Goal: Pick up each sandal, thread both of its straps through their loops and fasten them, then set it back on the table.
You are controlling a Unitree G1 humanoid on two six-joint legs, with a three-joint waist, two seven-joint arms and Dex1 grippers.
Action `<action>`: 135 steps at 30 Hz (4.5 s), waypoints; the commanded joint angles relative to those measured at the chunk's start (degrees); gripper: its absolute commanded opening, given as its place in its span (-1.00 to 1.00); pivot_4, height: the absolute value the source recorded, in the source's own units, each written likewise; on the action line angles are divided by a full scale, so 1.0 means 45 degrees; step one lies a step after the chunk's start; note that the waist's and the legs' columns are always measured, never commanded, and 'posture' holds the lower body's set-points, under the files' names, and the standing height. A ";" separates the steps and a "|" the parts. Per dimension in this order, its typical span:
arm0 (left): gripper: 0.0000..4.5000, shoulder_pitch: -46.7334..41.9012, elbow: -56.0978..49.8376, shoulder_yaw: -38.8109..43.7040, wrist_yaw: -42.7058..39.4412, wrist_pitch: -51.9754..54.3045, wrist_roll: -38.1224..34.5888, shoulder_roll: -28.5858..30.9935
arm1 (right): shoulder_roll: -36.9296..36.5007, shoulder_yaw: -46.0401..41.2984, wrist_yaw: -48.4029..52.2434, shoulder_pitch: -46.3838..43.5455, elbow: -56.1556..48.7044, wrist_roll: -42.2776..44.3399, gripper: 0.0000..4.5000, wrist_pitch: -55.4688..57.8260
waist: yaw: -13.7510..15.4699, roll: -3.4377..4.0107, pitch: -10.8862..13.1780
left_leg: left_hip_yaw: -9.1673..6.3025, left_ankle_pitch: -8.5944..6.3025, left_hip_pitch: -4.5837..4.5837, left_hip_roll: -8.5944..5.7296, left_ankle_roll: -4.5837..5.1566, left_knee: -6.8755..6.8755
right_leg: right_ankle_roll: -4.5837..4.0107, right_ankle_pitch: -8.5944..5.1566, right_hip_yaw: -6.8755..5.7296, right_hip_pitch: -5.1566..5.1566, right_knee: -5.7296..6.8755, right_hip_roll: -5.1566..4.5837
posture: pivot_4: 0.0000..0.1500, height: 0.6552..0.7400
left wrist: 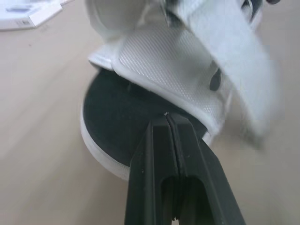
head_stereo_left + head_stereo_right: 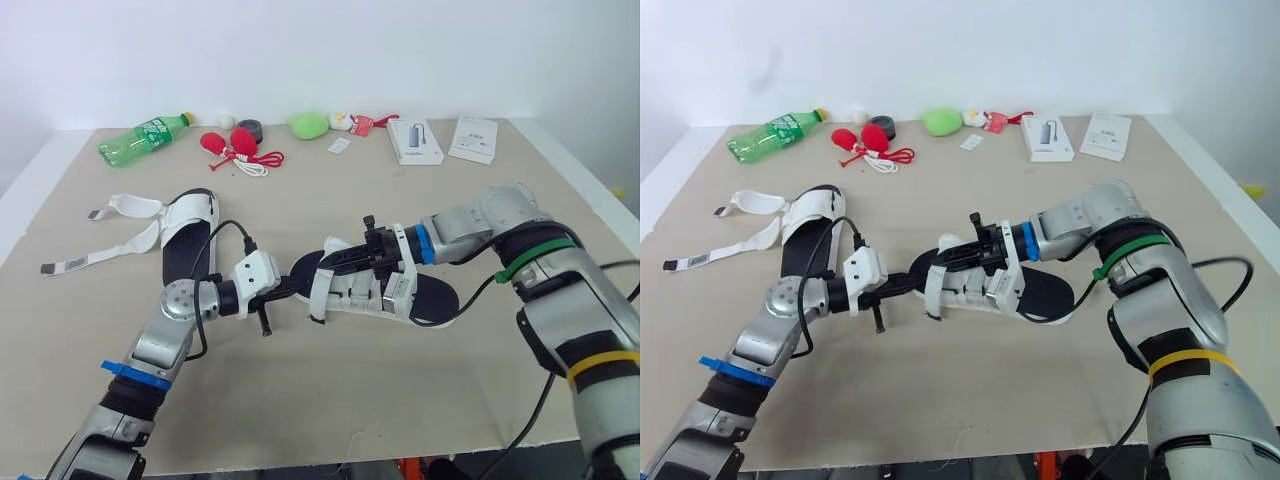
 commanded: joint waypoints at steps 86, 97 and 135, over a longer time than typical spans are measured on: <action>-1.00 -0.0372 0.0873 -0.1186 -0.1043 -0.0551 0.0879 -0.0573 | -0.3697 -0.6155 2.5562 0.7873 -1.1070 2.9694 1.00 2.9661 | 0.0119 0.0127 0.0130 | -0.0313 -0.0064 -0.0032 -0.0032 0.0209 0.0177 | 0.0097 -0.0166 -0.0107 0.0122 0.0173 0.0126 | 1.00 1.00; -1.00 -0.0199 0.0715 -0.1299 -0.1043 -0.0480 0.0960 -0.0534 | -0.5137 -0.6609 2.8792 0.6832 -1.0048 2.9078 1.00 3.0741 | 0.0145 0.0125 0.0134 | -0.0308 -0.0071 -0.0041 -0.0032 0.0197 0.0182 | 0.0090 -0.0179 -0.0100 0.0119 0.0170 0.0124 | 1.00 1.00; -1.00 -0.0065 0.0681 -0.1483 -0.0693 -0.0446 0.1072 -0.0757 | -0.0729 -0.8628 2.2183 0.8157 -1.3745 3.1181 -0.97 3.6066 | 0.0267 0.0096 0.0124 | -0.0312 -0.0083 -0.0051 -0.0034 0.0176 0.0209 | 0.0071 -0.0188 -0.0096 0.0126 0.0167 0.0122 | 1.00 1.00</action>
